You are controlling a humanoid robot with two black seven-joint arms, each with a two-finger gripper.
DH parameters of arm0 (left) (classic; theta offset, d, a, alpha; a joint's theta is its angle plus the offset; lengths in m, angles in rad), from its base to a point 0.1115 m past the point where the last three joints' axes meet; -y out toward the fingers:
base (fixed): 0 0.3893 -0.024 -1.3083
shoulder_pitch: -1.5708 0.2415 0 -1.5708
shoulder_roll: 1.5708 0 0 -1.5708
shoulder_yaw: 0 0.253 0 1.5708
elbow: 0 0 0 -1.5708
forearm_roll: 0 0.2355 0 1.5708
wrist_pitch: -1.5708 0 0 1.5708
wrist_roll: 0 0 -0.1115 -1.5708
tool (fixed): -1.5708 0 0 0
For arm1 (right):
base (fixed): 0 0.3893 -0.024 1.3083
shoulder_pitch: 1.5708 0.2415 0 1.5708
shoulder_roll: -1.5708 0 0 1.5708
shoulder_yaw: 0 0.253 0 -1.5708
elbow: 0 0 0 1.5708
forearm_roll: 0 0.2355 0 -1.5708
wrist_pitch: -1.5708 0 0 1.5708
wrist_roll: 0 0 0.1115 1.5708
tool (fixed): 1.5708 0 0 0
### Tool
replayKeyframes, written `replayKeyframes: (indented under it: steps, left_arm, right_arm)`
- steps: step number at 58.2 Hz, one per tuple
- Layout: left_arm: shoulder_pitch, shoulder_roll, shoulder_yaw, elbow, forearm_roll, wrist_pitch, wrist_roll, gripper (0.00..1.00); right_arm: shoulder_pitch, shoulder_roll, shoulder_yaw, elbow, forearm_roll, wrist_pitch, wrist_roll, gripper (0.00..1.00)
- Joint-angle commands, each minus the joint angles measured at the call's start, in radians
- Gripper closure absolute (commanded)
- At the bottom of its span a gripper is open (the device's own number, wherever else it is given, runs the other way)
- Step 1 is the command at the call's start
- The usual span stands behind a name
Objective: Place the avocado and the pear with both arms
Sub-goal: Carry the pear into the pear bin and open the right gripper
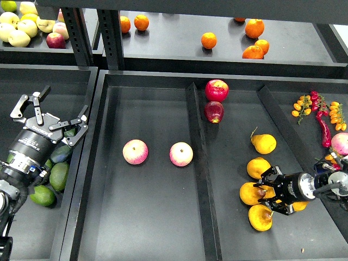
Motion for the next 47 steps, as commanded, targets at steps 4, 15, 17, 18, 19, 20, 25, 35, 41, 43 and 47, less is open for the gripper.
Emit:
replayKeyframes:
  steps: [4,15,17,18,19,20,25,35,41,43,47]
  left_arm:
    - [0.000,0.000,0.000,0.000,0.000,0.000,0.000,0.00]
    - [0.000,0.000,0.000,0.000,0.000,0.000,0.000,0.00]
    - [0.000,0.000,0.000,0.000,0.000,0.000,0.000,0.00]
    - [0.000,0.000,0.000,0.000,0.000,0.000,0.000,0.00]
    - [0.000,0.000,0.000,0.000,0.000,0.000,0.000,0.00]
    - [0.000,0.000,0.000,0.000,0.000,0.000,0.000,0.00]
    - [0.000,0.000,0.000,-0.002,0.000,0.000,0.000,0.00]
    - [0.000,0.000,0.000,-0.003,0.000,0.000,-0.002,0.00]
    - [0.000,0.000,0.001,-0.003,0.000,0.000,-0.003,0.00]
    - [-0.001,0.000,0.001,-0.003,0.000,0.000,-0.003,0.00]
    - [0.000,0.000,0.000,-0.003,0.000,0.002,-0.003,0.00]
  right_arm:
    - [0.002,-0.002,-0.001,-0.003,-0.002,0.000,0.000,0.48]
    - [0.003,-0.009,-0.002,0.004,-0.017,0.000,0.000,0.37]
    - [0.003,-0.008,-0.002,0.004,-0.018,0.000,0.000,0.36]
    - [0.003,-0.006,-0.002,0.004,-0.018,0.000,0.000,0.36]
    - [0.003,-0.006,-0.002,0.005,-0.020,0.000,0.000,0.35]
    - [0.003,-0.005,-0.001,0.005,-0.020,0.000,0.000,0.34]
    - [0.008,-0.009,0.007,0.010,-0.023,0.000,0.000,0.26]
    - [0.041,-0.028,0.017,0.022,-0.017,0.000,0.000,0.03]
    - [0.029,-0.068,0.076,0.066,0.005,0.000,0.000,0.01]
    - [0.012,-0.074,0.114,0.083,0.023,0.000,0.000,0.01]
    - [-0.017,-0.074,0.165,0.093,0.041,0.000,0.000,0.01]
